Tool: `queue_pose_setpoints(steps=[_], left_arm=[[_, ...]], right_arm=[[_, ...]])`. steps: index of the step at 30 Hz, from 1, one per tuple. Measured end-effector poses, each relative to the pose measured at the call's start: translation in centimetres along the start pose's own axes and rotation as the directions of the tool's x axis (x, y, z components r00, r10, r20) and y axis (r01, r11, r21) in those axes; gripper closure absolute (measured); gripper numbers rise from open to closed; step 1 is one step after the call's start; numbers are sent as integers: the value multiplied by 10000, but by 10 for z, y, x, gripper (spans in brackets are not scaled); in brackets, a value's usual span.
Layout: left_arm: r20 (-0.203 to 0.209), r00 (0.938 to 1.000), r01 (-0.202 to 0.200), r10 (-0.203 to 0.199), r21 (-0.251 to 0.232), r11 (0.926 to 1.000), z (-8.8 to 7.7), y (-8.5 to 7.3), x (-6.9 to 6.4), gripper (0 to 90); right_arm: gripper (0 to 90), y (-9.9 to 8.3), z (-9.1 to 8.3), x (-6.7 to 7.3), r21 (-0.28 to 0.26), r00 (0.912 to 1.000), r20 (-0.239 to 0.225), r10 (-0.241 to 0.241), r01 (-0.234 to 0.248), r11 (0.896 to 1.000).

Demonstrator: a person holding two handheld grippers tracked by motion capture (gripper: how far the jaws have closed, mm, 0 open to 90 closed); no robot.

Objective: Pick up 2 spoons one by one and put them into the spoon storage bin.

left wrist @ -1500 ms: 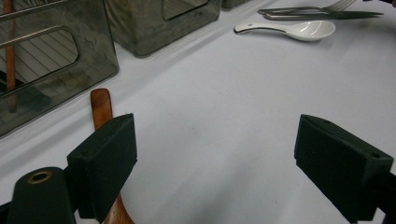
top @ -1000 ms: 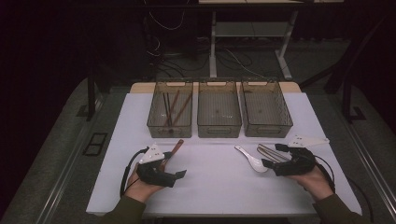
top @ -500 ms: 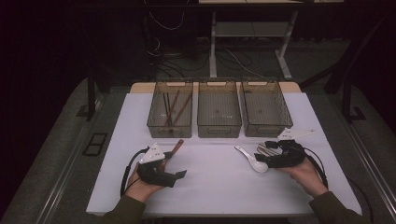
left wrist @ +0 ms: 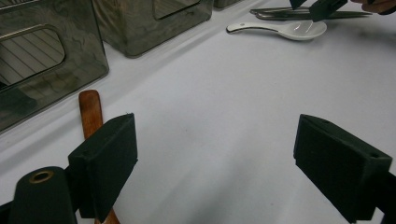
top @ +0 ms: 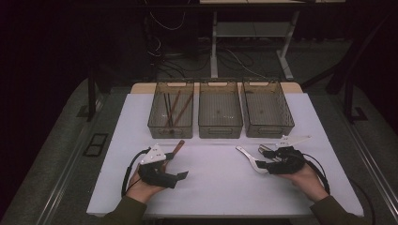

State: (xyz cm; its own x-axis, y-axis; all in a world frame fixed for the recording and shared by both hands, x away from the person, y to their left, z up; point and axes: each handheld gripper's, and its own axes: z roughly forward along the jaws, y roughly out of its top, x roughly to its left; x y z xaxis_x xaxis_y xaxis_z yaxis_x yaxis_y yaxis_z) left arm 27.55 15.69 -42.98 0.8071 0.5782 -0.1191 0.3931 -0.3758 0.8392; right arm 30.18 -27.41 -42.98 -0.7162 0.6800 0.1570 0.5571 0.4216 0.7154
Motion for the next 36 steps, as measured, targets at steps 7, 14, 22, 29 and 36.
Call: queue_pose_setpoints(steps=[7, 14, 22, 29, 36], left_arm=[[10, 10000, 29, -29, -60, 10000, 0, 0, 0, 127], [-2, 10000, 18, -18, -4, 10000, -1, 0, 0, 128], [7, 10000, -27, 27, 9, 10000, 0, 0, 0, 127], [8, 10000, -35, 35, 19, 10000, 0, 0, 0, 129], [70, 10000, -42, 42, 76, 10000, 1, 0, -1, 131]], right_arm=[[465, -4, 5, -2, 400, 10000, 3, 27, -27, 9992], [485, -6, 10, -2, 696, 9999, 127, 88, -97, 9975], [506, -7, 12, -1, 882, 10000, 26, 29, -32, 9961], [537, -7, 14, 3, 992, 9996, -11, -290, 289, 9946], [608, -8, 15, 10, 1037, 9982, -46, -605, 606, 9928]])
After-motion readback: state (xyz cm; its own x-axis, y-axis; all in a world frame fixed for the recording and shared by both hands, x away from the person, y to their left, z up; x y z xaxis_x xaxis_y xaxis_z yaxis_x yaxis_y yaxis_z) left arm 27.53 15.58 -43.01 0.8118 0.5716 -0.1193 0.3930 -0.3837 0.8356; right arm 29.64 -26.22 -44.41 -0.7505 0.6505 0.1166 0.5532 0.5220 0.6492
